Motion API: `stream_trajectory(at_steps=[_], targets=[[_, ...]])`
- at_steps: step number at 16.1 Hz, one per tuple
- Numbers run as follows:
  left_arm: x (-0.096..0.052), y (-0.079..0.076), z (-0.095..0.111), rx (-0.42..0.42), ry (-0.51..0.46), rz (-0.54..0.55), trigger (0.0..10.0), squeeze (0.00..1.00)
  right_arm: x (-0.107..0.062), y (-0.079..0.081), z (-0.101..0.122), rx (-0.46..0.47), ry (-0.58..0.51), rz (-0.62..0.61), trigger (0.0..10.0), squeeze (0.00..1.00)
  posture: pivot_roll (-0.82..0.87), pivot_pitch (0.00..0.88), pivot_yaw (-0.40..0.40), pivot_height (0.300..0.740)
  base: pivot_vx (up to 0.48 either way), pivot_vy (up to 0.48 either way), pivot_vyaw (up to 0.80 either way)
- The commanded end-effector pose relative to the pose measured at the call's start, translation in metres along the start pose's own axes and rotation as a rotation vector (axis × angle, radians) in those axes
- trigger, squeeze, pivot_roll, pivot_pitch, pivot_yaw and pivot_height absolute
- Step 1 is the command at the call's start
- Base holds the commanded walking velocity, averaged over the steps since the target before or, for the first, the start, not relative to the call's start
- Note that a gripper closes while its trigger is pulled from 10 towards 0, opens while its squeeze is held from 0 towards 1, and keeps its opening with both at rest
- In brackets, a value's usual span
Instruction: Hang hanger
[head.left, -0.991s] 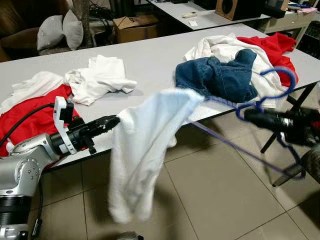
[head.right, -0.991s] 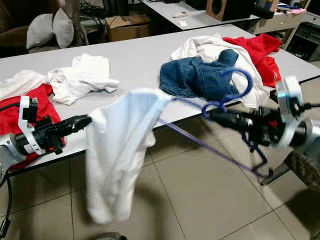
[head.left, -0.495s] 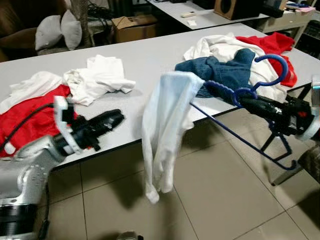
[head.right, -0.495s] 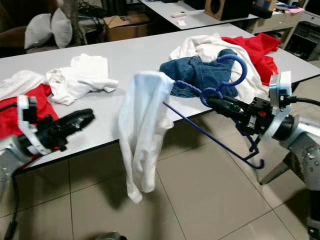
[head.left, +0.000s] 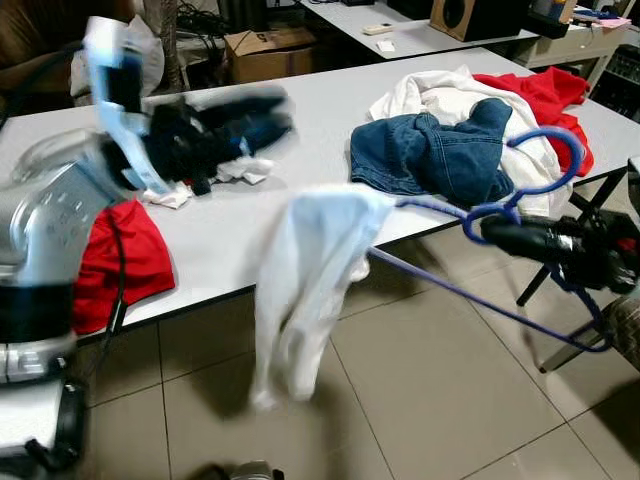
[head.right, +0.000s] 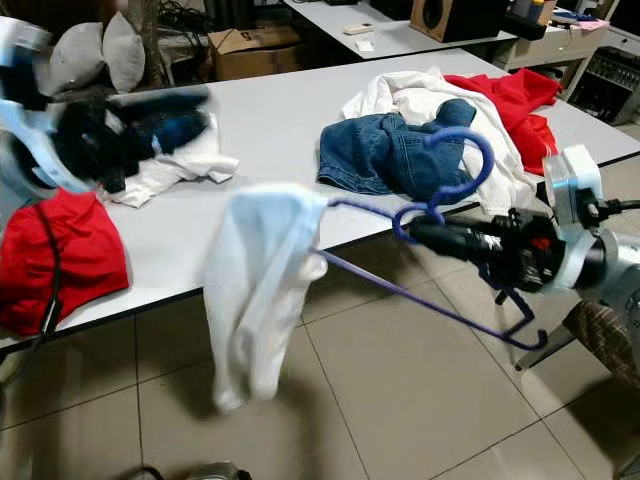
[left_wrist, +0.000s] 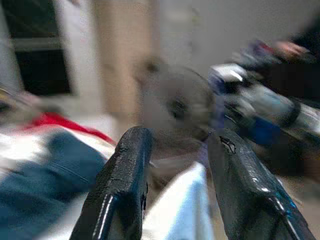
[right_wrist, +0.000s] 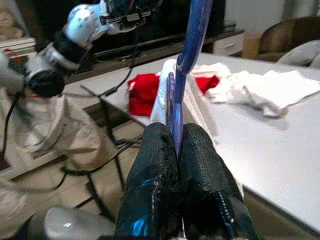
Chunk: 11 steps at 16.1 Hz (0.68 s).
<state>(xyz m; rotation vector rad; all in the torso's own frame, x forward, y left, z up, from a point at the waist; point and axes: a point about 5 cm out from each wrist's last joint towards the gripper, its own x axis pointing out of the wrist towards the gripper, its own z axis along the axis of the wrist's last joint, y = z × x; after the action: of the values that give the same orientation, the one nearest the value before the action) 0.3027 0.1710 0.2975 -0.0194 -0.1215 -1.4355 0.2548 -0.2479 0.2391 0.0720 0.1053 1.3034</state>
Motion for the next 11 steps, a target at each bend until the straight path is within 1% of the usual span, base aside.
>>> stream_trajectory(at_steps=[1, 2, 3, 4, 5, 6, 7, 9, 10, 11], targets=[[0.003, 0.0, -0.002, -0.022, 0.076, -0.066, 10.0, 0.89, 0.002, 0.001, 0.009, -0.039, 0.014, 0.037, 0.0, 0.0, -0.05, 0.0, 0.035, 0.74, 0.0, 0.0, 0.0], [0.004, 0.001, -0.004, -0.026, 0.107, -0.088, 10.0, 0.89, 0.002, 0.001, 0.01, -0.04, 0.02, 0.044, 0.0, 0.0, -0.05, 0.0, 0.035, 0.74, 0.0, 0.0, 0.0], [0.012, 0.0, -0.012, -0.039, 0.194, -0.168, 10.0, 1.0, 0.002, 0.002, 0.012, -0.048, 0.047, 0.065, 0.0, 0.0, -0.05, 0.0, 0.035, 0.74, 0.0, 0.0, 0.0], [0.018, 0.001, -0.017, -0.007, 0.26, -0.181, 10.0, 1.0, 0.003, 0.002, 0.014, -0.055, 0.055, 0.072, 0.0, 0.0, -0.05, 0.0, 0.035, 0.74, 0.0, 0.0, 0.0], [0.022, 0.002, -0.019, 0.002, 0.275, -0.188, 10.0, 0.0, 0.003, 0.002, 0.014, -0.057, 0.058, 0.075, 0.0, 0.0, -0.05, 0.0, 0.035, 0.74, 0.0, 0.0, 0.0], [0.027, 0.005, -0.021, 0.009, 0.293, -0.186, 10.0, 0.0, 0.004, 0.002, 0.015, -0.062, 0.066, 0.086, 0.0, 0.0, -0.05, 0.0, 0.035, 0.74, 0.0, 0.0, 0.0], [0.032, 0.007, -0.024, 0.012, 0.313, -0.185, 10.0, 0.0, 0.005, 0.002, 0.015, -0.066, 0.074, 0.095, 0.0, 0.0, -0.05, 0.0, 0.054, 0.74, 0.0, 0.0, 0.0], [0.035, 0.004, -0.031, 0.011, 0.363, -0.239, 10.0, 0.0, 0.008, 0.003, 0.014, -0.072, 0.085, 0.107, 0.0, 0.0, -0.05, 0.0, 0.054, 0.74, 0.0, 0.0, 0.0], [0.035, 0.003, -0.032, -0.001, 0.365, -0.253, 10.0, 0.0, 0.008, 0.003, 0.014, -0.072, 0.086, 0.108, 0.0, 0.0, -0.05, 0.0, 0.054, 0.74, 0.0, 0.0, 0.0], [0.036, 0.002, -0.037, -0.03, 0.379, -0.272, 0.6, 0.0, 0.008, 0.003, 0.014, -0.075, 0.089, 0.11, 0.0, 0.0, -0.05, 0.0, 0.054, 0.74, 0.0, 0.0, 0.0]])
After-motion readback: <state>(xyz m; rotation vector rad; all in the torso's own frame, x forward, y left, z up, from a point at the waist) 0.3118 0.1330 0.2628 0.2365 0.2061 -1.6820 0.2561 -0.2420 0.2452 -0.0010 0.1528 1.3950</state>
